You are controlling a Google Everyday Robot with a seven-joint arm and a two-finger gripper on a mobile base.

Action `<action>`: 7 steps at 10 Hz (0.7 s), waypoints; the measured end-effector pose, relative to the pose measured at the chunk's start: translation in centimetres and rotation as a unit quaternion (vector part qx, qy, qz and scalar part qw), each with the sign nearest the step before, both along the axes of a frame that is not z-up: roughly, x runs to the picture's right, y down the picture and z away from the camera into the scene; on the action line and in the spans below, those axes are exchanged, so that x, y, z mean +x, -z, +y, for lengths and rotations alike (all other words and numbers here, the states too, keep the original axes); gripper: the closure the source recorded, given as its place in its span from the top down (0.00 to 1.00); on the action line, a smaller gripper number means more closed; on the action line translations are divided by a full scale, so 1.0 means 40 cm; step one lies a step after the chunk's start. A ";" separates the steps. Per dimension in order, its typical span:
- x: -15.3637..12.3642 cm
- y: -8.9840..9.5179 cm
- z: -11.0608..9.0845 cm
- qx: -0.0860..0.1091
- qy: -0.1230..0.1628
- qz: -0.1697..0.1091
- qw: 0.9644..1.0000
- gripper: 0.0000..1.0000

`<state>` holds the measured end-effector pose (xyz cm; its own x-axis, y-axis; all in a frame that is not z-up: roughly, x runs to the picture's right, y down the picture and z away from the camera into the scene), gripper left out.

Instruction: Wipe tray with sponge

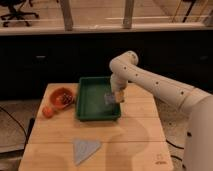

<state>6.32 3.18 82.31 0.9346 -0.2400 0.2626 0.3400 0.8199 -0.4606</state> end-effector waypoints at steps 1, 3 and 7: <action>-0.010 -0.011 0.000 0.000 0.003 -0.005 1.000 0.00; -0.020 -0.026 -0.002 0.002 0.004 -0.009 1.000 0.00; -0.027 -0.061 -0.002 -0.002 0.004 -0.015 1.000 0.00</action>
